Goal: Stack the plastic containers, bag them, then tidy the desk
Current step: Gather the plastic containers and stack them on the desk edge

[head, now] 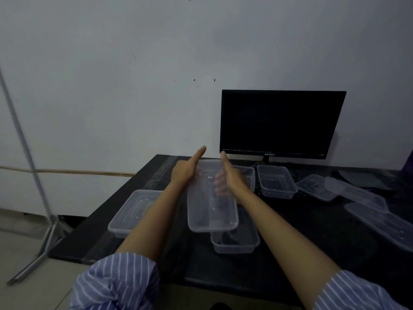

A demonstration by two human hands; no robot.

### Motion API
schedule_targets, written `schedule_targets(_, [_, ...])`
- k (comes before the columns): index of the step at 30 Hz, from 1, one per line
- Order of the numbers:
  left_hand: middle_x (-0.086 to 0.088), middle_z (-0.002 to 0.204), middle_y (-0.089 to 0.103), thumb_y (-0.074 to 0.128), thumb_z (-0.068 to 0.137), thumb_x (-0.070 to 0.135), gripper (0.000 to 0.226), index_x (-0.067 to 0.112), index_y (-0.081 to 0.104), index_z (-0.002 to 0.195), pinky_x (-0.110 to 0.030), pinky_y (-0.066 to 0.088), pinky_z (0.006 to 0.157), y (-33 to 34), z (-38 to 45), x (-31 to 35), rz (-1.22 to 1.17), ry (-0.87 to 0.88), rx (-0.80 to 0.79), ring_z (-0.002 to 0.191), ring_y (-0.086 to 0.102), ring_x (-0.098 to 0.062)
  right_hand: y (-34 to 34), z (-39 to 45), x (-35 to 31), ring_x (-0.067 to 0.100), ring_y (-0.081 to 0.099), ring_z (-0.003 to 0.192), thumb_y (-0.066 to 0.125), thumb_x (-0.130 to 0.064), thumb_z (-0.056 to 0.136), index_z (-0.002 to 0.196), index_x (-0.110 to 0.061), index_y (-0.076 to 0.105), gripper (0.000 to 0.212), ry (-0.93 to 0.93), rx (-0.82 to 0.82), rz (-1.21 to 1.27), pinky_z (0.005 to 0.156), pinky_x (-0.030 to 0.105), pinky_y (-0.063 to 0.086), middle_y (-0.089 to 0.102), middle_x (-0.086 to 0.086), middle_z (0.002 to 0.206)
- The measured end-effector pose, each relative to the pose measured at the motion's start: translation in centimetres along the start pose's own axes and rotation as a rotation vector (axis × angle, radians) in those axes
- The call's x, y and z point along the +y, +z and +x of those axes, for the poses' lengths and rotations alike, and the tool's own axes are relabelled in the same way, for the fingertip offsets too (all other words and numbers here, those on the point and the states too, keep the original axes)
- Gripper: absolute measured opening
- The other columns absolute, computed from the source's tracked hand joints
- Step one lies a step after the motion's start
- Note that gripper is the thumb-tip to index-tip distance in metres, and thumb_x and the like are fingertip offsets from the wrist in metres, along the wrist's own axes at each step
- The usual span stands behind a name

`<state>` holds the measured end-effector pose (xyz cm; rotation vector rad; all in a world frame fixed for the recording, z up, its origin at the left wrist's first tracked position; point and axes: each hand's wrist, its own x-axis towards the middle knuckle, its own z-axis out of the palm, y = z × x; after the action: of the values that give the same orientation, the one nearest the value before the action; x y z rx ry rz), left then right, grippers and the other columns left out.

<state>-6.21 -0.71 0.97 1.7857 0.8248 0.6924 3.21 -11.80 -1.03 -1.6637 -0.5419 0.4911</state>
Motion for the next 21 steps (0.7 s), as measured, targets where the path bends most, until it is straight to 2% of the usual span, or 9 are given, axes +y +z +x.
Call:
schedule_targets(2, [-0.008,0.121,0.064,0.050,0.063,0.077,0.077,0.028,0.066,0.121,-0.029,0.044,0.091,-0.2,-0.1,0.1,0.034,0.033,-0.012,0.112,0.059,-0.024,0.2,0.0,-0.1,0.024,0.068,0.061,0.037,-0.076,0.083,0.080,-0.003,0.065,0.079,-0.012,-0.017,-0.009,0.049,0.026,0.053,0.070,0.013,0.076])
schedule_targets(4, [-0.008,0.114,0.066,0.062,0.066,0.069,0.070,0.017,0.071,0.111,-0.033,0.047,0.093,-0.2,-0.1,-0.3,-0.020,-0.010,0.023,0.105,0.062,-0.022,0.5,0.0,0.0,0.024,0.068,0.059,0.037,-0.075,0.084,0.078,-0.002,0.065,0.078,-0.025,-0.026,-0.021,0.051,0.028,0.055,0.069,0.012,0.073])
schedule_targets(6, [-0.010,0.110,0.067,0.063,0.064,0.068,0.074,0.007,0.071,0.104,-0.040,0.049,0.096,-0.5,0.1,-0.7,-0.046,-0.047,0.061,0.100,0.064,-0.025,1.1,0.2,0.2,0.024,0.067,0.057,0.038,-0.076,0.083,0.078,-0.001,0.066,0.080,-0.020,-0.028,-0.025,0.052,0.030,0.057,0.069,0.013,0.071])
schedule_targets(9, [-0.010,0.104,0.067,0.064,0.076,0.062,0.064,0.003,0.070,0.100,-0.040,0.049,0.096,-1.2,0.1,-0.8,-0.045,-0.063,0.074,0.098,0.064,-0.026,2.2,0.2,0.1,0.026,0.068,0.059,0.036,-0.078,0.082,0.092,0.003,0.067,0.087,0.014,-0.043,-0.011,0.054,0.033,0.058,0.069,0.014,0.076])
schedule_targets(13, [-0.011,0.111,0.066,0.064,0.069,0.067,0.073,0.005,0.070,0.106,-0.043,0.047,0.100,-3.7,0.4,-1.6,-0.097,-0.106,0.126,0.103,0.062,-0.027,3.1,0.0,-1.1,0.028,0.068,0.073,0.022,-0.075,0.088,0.118,0.001,0.061,0.091,0.068,-0.283,0.000,0.063,0.038,0.059,0.067,0.014,0.091])
schedule_targets(15, [-0.012,0.114,0.066,0.061,0.072,0.064,0.066,0.007,0.070,0.102,-0.044,0.048,0.098,-5.4,0.7,-2.2,-0.124,-0.121,0.166,0.103,0.062,-0.028,3.6,-0.3,-1.1,0.031,0.071,0.083,0.021,-0.082,0.081,0.111,-0.006,0.067,0.094,0.037,-0.345,-0.080,0.077,0.046,0.059,0.071,0.016,0.095])
schedule_targets(17, [-0.015,0.117,0.064,0.060,0.079,0.059,0.058,0.007,0.067,0.102,-0.045,0.048,0.098,-7.1,0.9,-2.4,-0.133,-0.134,0.216,0.105,0.061,-0.031,4.4,-1.0,-0.8,0.029,0.072,0.083,0.017,-0.086,0.076,0.094,-0.012,0.072,0.094,-0.015,-0.346,-0.227,0.085,0.046,0.057,0.074,0.013,0.090])
schedule_targets(19, [-0.017,0.123,0.061,0.058,0.082,0.060,0.066,0.004,0.063,0.116,-0.045,0.048,0.099,-8.3,0.9,-2.3,-0.140,-0.150,0.245,0.109,0.060,-0.033,5.2,-1.5,-0.6,0.026,0.071,0.071,0.015,-0.078,0.085,0.084,-0.012,0.071,0.087,-0.037,-0.331,-0.280,0.078,0.039,0.058,0.072,0.009,0.081])
schedule_targets(21, [-0.016,0.129,0.056,0.050,0.081,0.071,0.083,0.003,0.055,0.128,-0.044,0.047,0.099,-9.3,0.7,-2.3,-0.200,-0.167,0.211,0.113,0.057,-0.036,6.2,-2.1,-0.6,0.021,0.067,0.056,0.015,-0.071,0.091,0.085,-0.011,0.070,0.082,-0.047,-0.307,-0.289,0.058,0.027,0.054,0.068,0.003,0.075])
